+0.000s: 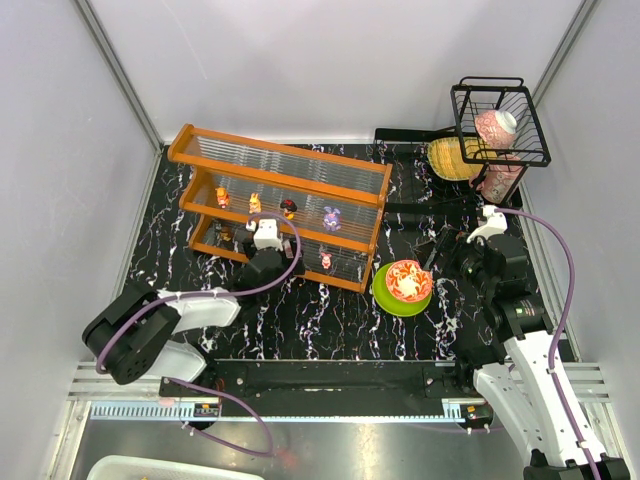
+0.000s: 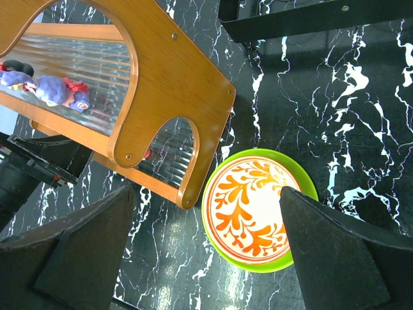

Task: Place and organize the plastic toys onto the shelf

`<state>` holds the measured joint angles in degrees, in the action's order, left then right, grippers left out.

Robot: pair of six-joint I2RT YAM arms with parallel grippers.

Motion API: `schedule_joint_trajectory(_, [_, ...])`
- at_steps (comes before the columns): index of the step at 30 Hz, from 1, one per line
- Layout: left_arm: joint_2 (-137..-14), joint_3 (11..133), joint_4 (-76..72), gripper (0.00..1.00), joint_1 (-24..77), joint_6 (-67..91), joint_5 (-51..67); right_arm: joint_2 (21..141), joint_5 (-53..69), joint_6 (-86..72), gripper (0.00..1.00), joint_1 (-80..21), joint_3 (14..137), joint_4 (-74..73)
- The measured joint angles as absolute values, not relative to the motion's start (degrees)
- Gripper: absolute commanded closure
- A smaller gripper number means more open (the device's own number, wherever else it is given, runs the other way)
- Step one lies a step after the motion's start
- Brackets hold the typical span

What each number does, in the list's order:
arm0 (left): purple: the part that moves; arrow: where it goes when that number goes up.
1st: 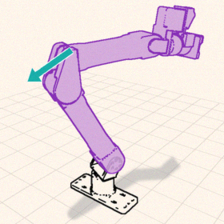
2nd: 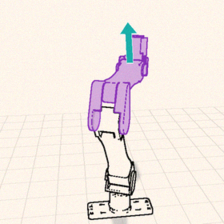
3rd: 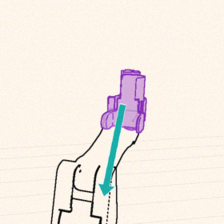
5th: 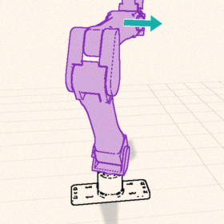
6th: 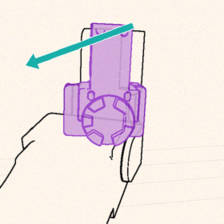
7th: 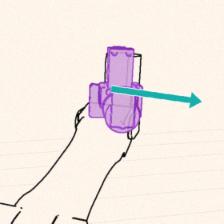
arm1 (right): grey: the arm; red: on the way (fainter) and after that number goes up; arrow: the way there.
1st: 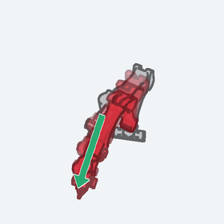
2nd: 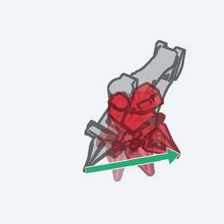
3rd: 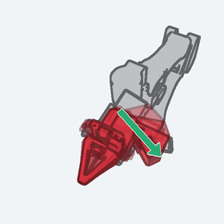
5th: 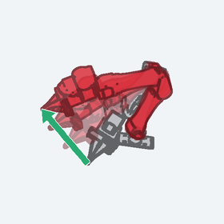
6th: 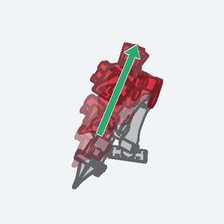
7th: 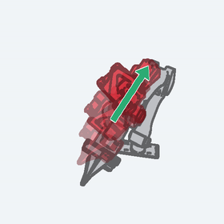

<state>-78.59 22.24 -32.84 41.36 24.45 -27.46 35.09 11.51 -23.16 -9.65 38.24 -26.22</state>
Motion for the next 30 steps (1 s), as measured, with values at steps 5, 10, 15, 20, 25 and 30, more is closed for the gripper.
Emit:
schedule_joint_trajectory(5, [-79.13,23.20,-32.16,0.07,41.89,25.17,-29.82,35.05,11.51,-23.16,0.00,-9.65,38.24,-26.22])
schedule_joint_trajectory(10, [-80.47,24.16,-32.18,0.07,42.17,25.54,-30.74,35.03,11.49,-23.16,0.00,-9.65,38.24,-26.22])
schedule_joint_trajectory(15, [-82.04,24.51,-32.21,0.07,42.35,25.78,-30.94,34.98,11.51,-23.14,0.01,-9.65,38.24,-26.22])
schedule_joint_trajectory(20, [-82.89,25.02,-32.23,0.07,42.41,26.00,-31.00,35.00,11.51,-23.14,0.00,-9.65,38.24,-26.22])
schedule_joint_trajectory(25, [-83.15,25.50,-32.29,0.07,42.46,26.04,-31.16,35.00,11.51,-23.14,0.00,-9.65,38.24,-26.22])
schedule_joint_trajectory(30, [-83.92,26.11,-32.34,0.07,42.46,26.04,-31.22,35.00,11.49,-23.14,0.00,-9.65,38.24,-26.22])
